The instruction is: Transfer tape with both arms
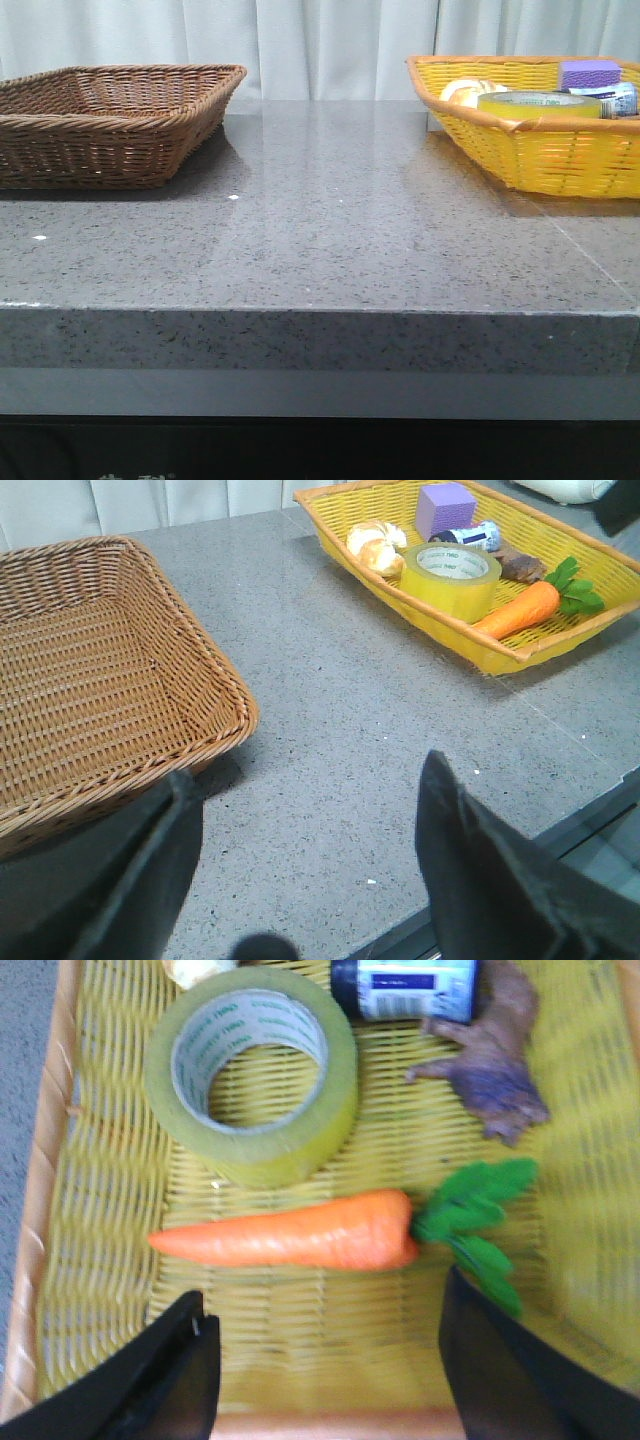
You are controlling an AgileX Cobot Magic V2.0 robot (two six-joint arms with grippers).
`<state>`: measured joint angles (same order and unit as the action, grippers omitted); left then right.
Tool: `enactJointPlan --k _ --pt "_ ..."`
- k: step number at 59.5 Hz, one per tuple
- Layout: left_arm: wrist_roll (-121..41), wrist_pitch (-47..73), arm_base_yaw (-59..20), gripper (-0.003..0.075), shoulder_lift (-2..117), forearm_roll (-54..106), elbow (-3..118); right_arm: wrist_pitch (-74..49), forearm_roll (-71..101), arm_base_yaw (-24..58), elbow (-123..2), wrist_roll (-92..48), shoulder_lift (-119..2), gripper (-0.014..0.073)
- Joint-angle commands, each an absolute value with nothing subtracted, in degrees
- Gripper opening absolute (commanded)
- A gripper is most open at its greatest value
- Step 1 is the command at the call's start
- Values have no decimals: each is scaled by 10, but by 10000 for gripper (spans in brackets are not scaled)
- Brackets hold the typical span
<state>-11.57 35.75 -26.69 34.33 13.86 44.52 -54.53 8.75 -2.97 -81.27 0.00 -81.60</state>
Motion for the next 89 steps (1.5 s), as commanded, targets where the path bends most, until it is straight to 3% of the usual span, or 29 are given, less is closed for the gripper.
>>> enactJointPlan --k 1,35,68,81,89 --pt "-115 314 -271 460 348 151 464 -545 114 -32 -878 0 -848 486" --pt "-115 316 -271 460 348 151 464 -662 114 -32 -1137 0 -1098 486" --pt "-115 318 -271 460 348 151 464 -638 115 -33 -1176 26 -1173 484" --pt "-115 318 -271 460 348 151 464 -638 122 -33 -1177 26 -1182 209" --pt "-115 318 -271 460 348 151 464 -665 122 -33 -1202 26 -1182 150"
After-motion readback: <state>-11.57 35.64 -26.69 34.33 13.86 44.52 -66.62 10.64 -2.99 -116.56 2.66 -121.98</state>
